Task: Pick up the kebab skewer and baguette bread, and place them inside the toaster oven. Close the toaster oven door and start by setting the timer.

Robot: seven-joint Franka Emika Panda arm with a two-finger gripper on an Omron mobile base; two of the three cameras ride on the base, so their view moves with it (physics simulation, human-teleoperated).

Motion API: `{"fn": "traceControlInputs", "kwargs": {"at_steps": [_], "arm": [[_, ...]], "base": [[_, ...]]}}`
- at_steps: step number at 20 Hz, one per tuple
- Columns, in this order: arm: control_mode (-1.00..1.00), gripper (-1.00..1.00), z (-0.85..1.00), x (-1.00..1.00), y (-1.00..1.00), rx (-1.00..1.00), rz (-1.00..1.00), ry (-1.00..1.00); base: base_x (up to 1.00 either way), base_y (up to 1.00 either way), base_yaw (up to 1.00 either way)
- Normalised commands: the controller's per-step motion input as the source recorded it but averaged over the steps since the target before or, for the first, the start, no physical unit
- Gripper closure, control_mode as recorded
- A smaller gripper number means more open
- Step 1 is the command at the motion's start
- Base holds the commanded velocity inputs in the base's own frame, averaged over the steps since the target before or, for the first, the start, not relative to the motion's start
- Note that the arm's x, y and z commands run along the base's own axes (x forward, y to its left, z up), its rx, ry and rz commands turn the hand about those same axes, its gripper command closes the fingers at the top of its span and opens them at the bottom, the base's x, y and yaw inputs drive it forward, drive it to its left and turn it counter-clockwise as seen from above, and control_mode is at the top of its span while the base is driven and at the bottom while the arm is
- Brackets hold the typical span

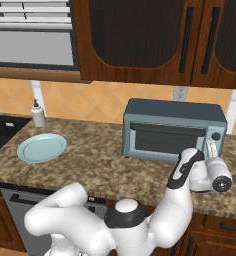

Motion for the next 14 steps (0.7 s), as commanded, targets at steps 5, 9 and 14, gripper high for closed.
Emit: {"fn": "traceControlInputs", "kwargs": {"at_steps": [5, 9, 14], "arm": [[-1.0, -1.0, -0.11, 0.26, -0.24, 0.0, -0.01, 0.0], [-1.0, -1.0, -0.13, 0.2, -0.3, 0.0, -0.01, 0.0], [-1.0, -1.0, -0.17, 0.06, -0.22, 0.0, -0.01, 0.0]], "base": [[0.0, 0.0, 0.0], [0.0, 0.0, 0.0], [0.0, 0.0, 0.0]]}}
